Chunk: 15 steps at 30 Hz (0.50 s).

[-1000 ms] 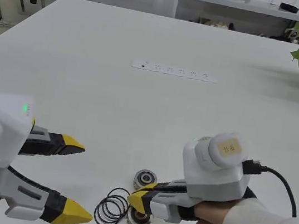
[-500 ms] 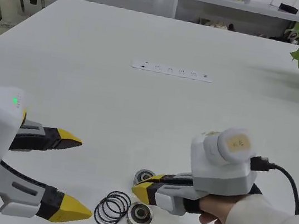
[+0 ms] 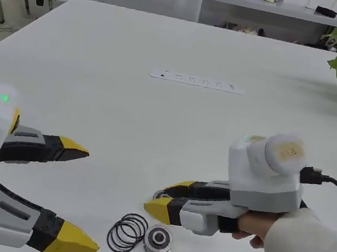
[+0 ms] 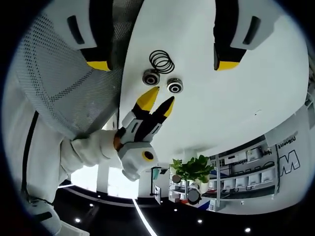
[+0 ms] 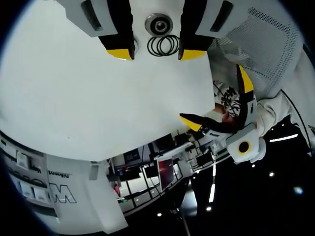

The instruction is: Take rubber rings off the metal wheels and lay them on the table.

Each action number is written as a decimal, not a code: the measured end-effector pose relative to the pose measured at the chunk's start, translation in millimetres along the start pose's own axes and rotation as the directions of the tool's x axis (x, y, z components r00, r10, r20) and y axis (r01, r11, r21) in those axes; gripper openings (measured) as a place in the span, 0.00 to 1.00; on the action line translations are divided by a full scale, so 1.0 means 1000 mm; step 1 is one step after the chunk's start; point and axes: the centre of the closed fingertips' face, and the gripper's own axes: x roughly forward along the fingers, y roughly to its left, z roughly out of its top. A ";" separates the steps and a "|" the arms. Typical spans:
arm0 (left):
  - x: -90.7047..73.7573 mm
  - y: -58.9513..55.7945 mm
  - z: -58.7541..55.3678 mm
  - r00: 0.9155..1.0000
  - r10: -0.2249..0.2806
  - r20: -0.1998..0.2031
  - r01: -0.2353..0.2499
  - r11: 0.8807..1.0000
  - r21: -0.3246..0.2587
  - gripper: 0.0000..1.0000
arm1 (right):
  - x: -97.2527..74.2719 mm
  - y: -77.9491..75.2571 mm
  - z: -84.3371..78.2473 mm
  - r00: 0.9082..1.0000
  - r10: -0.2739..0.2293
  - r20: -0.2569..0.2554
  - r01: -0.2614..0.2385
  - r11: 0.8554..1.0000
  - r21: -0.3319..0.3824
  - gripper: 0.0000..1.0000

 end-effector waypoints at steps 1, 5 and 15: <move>-0.002 -0.002 0.000 1.000 -0.005 -0.003 0.005 1.000 -0.004 0.85 | -0.002 0.001 0.002 1.000 0.000 0.004 0.000 1.000 -0.010 0.40; -0.010 -0.005 0.003 1.000 -0.004 -0.008 0.004 1.000 0.009 0.88 | -0.007 0.003 0.003 1.000 0.001 0.001 -0.001 0.999 -0.039 0.49; -0.030 -0.003 0.007 0.999 0.043 0.010 -0.043 0.999 -0.013 0.99 | -0.025 0.014 0.000 0.999 0.030 -0.022 -0.031 0.998 -0.063 0.76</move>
